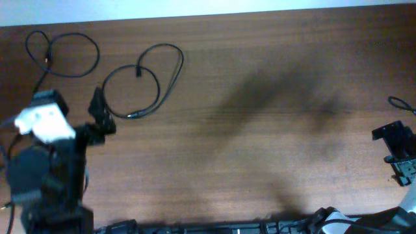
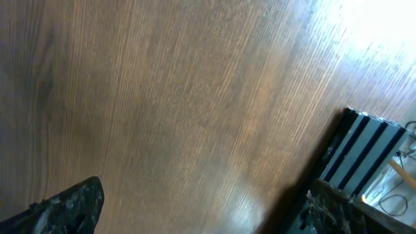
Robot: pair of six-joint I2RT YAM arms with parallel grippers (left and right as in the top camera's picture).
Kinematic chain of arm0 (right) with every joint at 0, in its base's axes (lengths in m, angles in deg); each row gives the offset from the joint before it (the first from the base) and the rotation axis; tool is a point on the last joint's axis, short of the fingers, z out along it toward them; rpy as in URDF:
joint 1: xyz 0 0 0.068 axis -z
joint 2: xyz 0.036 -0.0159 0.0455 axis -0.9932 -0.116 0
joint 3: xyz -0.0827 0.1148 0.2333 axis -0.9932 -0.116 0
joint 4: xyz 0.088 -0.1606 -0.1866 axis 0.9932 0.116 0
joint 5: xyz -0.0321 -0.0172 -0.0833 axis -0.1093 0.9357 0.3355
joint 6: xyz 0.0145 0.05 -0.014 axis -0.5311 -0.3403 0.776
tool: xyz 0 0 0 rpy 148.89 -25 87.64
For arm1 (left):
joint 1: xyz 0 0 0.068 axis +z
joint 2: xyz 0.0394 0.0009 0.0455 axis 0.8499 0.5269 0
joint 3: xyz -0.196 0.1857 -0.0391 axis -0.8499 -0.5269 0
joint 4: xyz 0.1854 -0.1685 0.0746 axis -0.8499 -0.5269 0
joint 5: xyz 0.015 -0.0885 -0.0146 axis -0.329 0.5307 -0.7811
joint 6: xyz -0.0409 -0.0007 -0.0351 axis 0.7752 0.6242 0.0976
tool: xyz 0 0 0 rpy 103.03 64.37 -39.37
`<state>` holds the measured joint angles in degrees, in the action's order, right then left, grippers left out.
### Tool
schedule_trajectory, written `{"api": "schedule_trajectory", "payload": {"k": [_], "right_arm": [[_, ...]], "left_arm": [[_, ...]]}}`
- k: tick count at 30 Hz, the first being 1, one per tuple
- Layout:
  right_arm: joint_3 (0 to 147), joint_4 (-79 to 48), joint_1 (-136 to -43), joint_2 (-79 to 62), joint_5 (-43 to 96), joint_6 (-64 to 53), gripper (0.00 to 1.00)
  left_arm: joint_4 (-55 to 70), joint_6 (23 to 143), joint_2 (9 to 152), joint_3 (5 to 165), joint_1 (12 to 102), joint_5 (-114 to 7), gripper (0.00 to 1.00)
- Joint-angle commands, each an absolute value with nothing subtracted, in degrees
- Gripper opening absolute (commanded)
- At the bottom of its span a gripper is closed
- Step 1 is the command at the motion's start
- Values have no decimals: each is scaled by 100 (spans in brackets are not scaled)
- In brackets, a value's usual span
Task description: Untangle cables
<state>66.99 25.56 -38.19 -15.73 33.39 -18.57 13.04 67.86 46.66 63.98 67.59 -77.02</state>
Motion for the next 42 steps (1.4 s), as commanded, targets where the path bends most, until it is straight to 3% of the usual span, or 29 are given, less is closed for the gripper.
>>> {"api": "schedule_trajectory", "payload": {"k": [1,13,27,42], "right_arm": [[6679,2553,-3799,-1553,3370,-1885,99],[6679,2553,-3799,-1555,3370,-1885,99],[6679,2553,-3799,-1555,3370,-1885,99],[6679,2553,-3799,-1553,3370,-1885,99]], "left_arm": [[613,6261,4019,6414,6746,-7978,99],[-3069,6264,3748,6414,6728,-7975,99],[-3065,6264,924,6414,6060,-7978,99],[-2615,6264,892,6193,6060,-7975,99]]}}
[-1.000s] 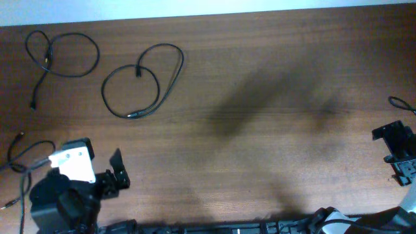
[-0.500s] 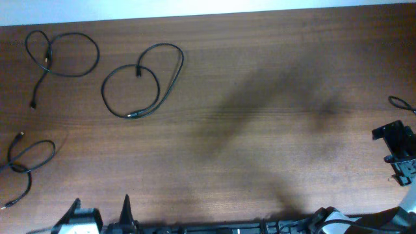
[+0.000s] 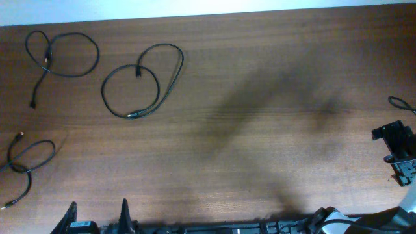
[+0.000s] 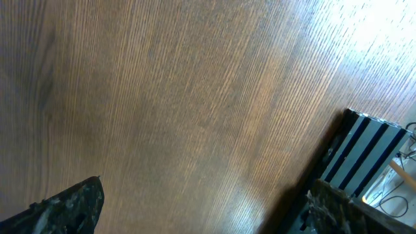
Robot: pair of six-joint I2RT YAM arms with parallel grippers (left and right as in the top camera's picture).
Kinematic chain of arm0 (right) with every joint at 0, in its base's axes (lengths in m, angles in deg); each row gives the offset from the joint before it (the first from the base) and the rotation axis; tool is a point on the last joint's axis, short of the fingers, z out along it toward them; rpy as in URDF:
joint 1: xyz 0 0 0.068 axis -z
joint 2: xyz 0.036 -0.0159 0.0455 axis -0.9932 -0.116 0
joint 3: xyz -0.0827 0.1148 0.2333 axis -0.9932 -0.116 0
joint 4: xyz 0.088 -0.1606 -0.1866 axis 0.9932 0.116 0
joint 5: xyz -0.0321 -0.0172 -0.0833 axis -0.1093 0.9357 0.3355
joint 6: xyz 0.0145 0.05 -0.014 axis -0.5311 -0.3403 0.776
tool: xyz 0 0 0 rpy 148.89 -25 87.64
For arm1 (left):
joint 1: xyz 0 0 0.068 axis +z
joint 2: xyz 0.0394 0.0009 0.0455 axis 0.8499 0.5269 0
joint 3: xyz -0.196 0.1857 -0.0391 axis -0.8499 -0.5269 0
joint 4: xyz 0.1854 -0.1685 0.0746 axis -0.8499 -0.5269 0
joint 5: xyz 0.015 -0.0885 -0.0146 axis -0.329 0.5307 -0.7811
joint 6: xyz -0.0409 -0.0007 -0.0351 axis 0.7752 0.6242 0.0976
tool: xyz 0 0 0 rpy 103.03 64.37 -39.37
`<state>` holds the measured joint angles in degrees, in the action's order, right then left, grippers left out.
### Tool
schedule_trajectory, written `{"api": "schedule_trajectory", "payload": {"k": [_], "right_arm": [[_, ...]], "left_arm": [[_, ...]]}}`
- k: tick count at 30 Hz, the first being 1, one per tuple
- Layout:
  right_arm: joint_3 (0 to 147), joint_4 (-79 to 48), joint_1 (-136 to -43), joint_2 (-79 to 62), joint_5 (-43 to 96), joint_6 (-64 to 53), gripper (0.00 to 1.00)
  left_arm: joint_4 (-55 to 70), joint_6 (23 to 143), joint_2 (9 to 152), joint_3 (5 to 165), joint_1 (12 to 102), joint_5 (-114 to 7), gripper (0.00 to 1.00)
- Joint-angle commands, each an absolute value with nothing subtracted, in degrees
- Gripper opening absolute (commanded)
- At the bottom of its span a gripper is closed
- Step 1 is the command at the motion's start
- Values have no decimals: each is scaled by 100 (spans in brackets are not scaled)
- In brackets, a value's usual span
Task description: Untangle cables
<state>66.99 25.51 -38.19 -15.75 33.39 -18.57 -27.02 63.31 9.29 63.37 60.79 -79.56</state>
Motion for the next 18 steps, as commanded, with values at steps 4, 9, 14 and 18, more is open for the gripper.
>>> {"api": "schedule_trajectory", "payload": {"k": [4,9,14,18], "right_arm": [[6679,2553,-3799,-1553,3370,-1885,99],[6679,2553,-3799,-1555,3370,-1885,99],[6679,2553,-3799,-1555,3370,-1885,99],[6679,2553,-3799,-1553,3370,-1885,99]], "left_arm": [[-2414,6264,892,6119,6060,-7975,99],[-2049,6264,892,6105,6060,-7975,99],[-1004,6268,892,5585,6060,-7973,99],[489,6580,892,4562,6060,-7973,99]]}}
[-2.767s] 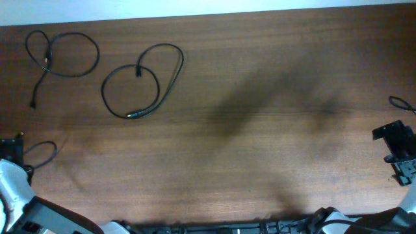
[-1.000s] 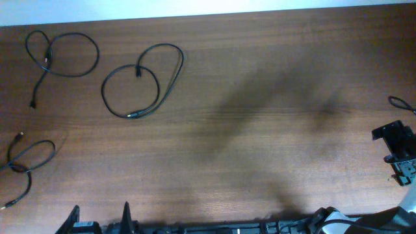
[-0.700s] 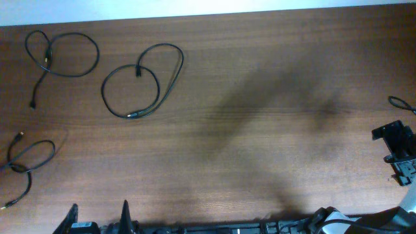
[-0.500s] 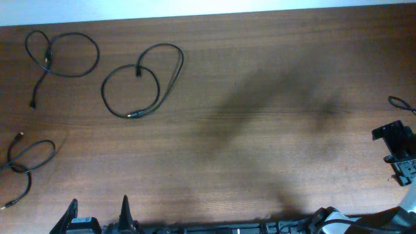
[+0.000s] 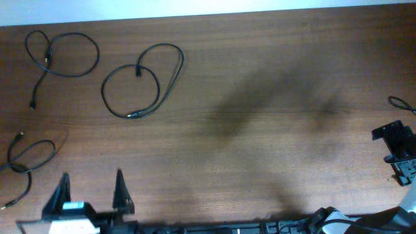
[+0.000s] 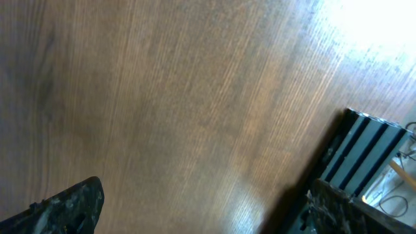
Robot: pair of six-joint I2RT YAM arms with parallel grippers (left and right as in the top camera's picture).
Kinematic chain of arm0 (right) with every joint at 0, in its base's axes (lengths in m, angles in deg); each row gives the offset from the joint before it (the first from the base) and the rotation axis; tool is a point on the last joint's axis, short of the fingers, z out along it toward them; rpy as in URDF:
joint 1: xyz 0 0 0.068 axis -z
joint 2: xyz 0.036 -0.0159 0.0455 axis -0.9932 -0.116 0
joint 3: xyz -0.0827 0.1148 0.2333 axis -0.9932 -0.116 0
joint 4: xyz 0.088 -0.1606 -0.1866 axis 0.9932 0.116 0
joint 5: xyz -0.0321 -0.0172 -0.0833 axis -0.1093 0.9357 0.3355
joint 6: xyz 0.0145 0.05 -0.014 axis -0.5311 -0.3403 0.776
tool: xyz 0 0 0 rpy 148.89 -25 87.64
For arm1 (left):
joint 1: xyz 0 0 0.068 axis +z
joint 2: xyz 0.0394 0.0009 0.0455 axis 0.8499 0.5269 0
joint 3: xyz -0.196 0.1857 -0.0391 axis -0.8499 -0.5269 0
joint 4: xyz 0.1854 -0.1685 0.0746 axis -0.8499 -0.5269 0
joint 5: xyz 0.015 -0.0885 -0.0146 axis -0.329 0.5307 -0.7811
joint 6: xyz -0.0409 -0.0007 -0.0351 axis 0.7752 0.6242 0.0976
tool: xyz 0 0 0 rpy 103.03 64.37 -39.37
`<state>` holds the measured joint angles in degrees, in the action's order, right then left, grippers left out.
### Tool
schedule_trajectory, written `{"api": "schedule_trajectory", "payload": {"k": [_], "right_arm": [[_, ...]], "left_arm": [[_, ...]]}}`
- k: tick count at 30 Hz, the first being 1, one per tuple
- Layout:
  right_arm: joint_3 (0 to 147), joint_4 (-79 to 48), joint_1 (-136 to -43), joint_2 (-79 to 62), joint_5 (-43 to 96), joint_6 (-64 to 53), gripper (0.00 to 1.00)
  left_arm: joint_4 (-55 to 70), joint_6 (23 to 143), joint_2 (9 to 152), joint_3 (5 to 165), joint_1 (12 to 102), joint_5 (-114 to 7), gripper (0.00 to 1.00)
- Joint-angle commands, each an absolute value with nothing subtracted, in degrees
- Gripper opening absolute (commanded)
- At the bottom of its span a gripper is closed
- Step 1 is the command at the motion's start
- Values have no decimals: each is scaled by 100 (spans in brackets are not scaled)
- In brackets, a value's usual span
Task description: Untangle cables
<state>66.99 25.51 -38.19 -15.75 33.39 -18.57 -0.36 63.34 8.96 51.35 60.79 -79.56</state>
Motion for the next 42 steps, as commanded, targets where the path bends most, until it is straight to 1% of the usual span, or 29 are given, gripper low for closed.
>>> {"api": "schedule_trajectory", "payload": {"k": [1,3,9,14,19,29,33,42], "right_arm": [[6679,2553,-3799,-1553,3370,-1885,99],[6679,2553,-3799,-1555,3370,-1885,99],[6679,2553,-3799,-1555,3370,-1885,99],[6679,2553,-3799,-1553,3370,-1885,99],[6679,2553,-3799,-1553,3370,-1885,99],[6679,2553,-3799,-1553,3370,-1885,99],[6679,2553,-3799,-1553,3370,-1885,99],[6679,2553,-3799,-1553,3370,-1885,98]], "left_arm": [[718,6716,892,4390,6060,-7973,99],[1459,6854,892,3810,6060,-7973,99],[3077,6852,896,2276,6060,-7975,99],[3667,6852,896,1332,6060,-7975,99],[3708,6852,896,790,6060,-7978,99],[3684,6849,896,775,6060,-7997,99],[3271,6847,898,775,6060,-7995,99],[3280,6852,913,775,6060,-8004,99]]}}
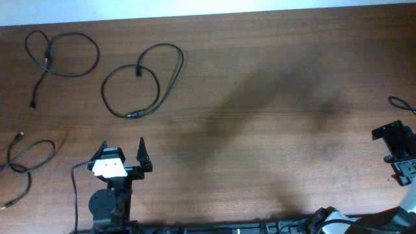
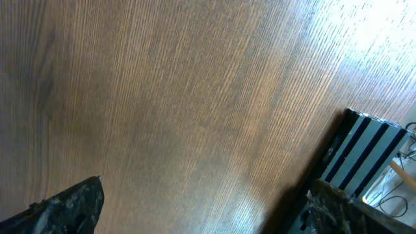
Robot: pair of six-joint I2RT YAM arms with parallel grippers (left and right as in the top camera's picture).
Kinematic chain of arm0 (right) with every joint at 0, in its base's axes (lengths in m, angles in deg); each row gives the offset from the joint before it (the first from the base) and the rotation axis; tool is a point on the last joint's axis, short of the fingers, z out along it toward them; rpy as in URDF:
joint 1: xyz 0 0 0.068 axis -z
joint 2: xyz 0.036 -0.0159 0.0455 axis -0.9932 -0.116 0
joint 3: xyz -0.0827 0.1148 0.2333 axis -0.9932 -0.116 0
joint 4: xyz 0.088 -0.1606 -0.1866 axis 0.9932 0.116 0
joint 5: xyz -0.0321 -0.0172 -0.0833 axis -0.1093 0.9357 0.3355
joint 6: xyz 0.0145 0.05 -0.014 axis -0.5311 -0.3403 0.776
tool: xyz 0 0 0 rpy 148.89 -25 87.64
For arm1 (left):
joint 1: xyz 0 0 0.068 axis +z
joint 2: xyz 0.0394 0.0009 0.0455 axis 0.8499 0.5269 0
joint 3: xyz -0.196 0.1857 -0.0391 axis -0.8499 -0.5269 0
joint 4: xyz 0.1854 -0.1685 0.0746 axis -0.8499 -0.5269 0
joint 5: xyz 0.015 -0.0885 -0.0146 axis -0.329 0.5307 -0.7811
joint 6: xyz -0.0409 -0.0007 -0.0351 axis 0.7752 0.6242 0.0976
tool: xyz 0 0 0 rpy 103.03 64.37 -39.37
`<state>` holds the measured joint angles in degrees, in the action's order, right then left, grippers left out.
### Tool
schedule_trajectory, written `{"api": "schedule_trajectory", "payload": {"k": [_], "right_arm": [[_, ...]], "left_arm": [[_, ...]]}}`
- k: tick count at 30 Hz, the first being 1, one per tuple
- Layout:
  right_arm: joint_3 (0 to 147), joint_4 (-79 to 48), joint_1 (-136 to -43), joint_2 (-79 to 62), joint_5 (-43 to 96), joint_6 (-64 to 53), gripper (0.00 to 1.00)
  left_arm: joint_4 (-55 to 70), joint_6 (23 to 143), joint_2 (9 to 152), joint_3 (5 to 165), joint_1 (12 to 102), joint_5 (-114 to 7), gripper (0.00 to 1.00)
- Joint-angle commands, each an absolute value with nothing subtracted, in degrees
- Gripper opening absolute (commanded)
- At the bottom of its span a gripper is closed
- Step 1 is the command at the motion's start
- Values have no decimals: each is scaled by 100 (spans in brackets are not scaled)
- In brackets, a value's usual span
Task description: Untangle cables
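Observation:
Three black cables lie apart on the left of the brown table (image 1: pixel 273 156). A looped cable (image 1: pixel 62 52) with a hanging tail is at the far left corner. A double-looped cable (image 1: pixel 144 81) lies to its right. A third cable (image 1: pixel 27 164) curls by the left edge. My left gripper (image 1: pixel 122 147) stands open near the front, right of the third cable and below the double loop, holding nothing. My right gripper (image 1: pixel 398 151) is at the right edge. In the right wrist view the right gripper (image 2: pixel 201 208) is wide open over bare wood.
A short bit of another black cable (image 1: pixel 400 102) shows at the right edge, just beyond the right gripper. A black slotted frame (image 2: pixel 364 153) runs off the table's edge in the right wrist view. The arms' bases line the front edge.
My left gripper has moved from the front left edge farther onto the table and to the right, still open. The cables and the right arm have not moved.
At first my left arm hung over the left of the table, hiding the third cable, its fingers by the double loop. Then it was back at the front edge, with all three cables lying apart. Now it stands farther in, empty.

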<state>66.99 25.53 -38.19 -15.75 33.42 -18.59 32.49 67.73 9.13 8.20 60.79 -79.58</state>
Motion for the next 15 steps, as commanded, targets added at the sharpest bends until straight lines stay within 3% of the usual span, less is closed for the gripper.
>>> {"api": "schedule_trajectory", "payload": {"k": [1,15], "right_arm": [[6679,2553,-3799,-1555,3370,-1885,99],[6679,2553,-3799,-1553,3370,-1885,99]], "left_arm": [[3280,6852,913,775,6060,-8019,99],[3280,6847,913,775,6060,-8338,99]]}}
